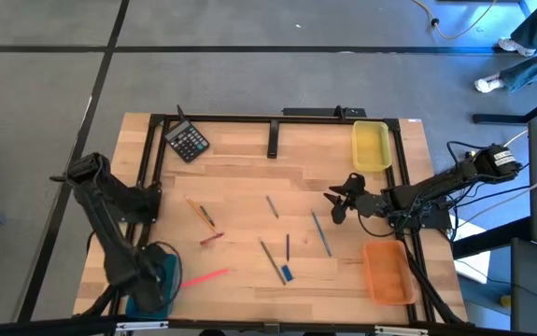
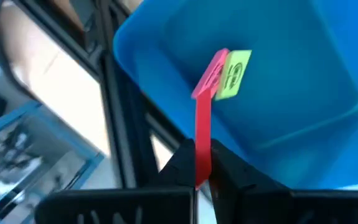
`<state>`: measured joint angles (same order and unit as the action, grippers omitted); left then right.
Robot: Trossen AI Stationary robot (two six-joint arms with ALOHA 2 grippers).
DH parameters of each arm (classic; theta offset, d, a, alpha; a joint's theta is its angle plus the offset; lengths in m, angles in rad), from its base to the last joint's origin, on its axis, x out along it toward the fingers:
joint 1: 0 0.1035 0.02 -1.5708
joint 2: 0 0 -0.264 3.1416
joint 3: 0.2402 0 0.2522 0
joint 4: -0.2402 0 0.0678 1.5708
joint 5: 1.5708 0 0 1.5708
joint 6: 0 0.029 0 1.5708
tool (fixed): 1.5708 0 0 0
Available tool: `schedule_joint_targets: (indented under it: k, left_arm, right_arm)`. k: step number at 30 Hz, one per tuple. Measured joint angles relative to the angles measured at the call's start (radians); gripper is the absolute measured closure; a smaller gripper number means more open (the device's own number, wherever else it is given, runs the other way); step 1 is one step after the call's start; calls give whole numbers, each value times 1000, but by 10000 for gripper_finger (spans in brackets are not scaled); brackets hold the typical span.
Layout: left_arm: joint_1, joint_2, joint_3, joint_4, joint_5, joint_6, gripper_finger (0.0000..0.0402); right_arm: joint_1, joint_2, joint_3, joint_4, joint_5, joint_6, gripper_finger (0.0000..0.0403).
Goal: Sort crayons/erasers/pens/pencils in bins
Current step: Put the red eraser into the blue bin
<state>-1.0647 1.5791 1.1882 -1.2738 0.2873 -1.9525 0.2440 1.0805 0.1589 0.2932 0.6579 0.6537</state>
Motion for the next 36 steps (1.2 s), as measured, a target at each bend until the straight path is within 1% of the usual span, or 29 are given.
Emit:
schedule_joint_targets:
  k: [3, 5, 8, 13, 16, 20, 23, 27, 31, 36]
  left_arm:
    - [-38, 0, -22, 44, -68, -51, 388]
    - [-49, 0, -51, 65, -92, -53, 388]
    - [-51, 0, -115, 116, -79, -35, 388]
    - [-40, 1, -240, 300, -60, -7, 388]
    - [-34, 1, -280, 317, -56, 31, 388]
    - [-17, 1, -296, 273, -63, 15, 386]
    - [-3, 1, -296, 257, -62, 2, 371]
    - [6, 1, -296, 254, -38, 18, 333]
    - [20, 1, -295, 253, -17, 26, 297]
    - [53, 1, -295, 244, -3, 102, 273]
  right_arm:
    - [0, 0, 0, 0, 1, 0, 246]
    - [0, 0, 0, 0, -2, 0, 246]
    - [0, 0, 0, -1, -2, -4, 246]
    - [0, 0, 0, -9, 2, -9, 246]
    - [0, 0, 0, -10, 3, -37, 246]
    - [0, 0, 0, -9, 3, -61, 246]
    - [0, 0, 0, -8, 3, -60, 246]
    - [0, 0, 0, -8, 2, -65, 246]
    - [0, 0, 0, -8, 2, -119, 246]
    - [0, 0, 0, -7, -3, -139, 246]
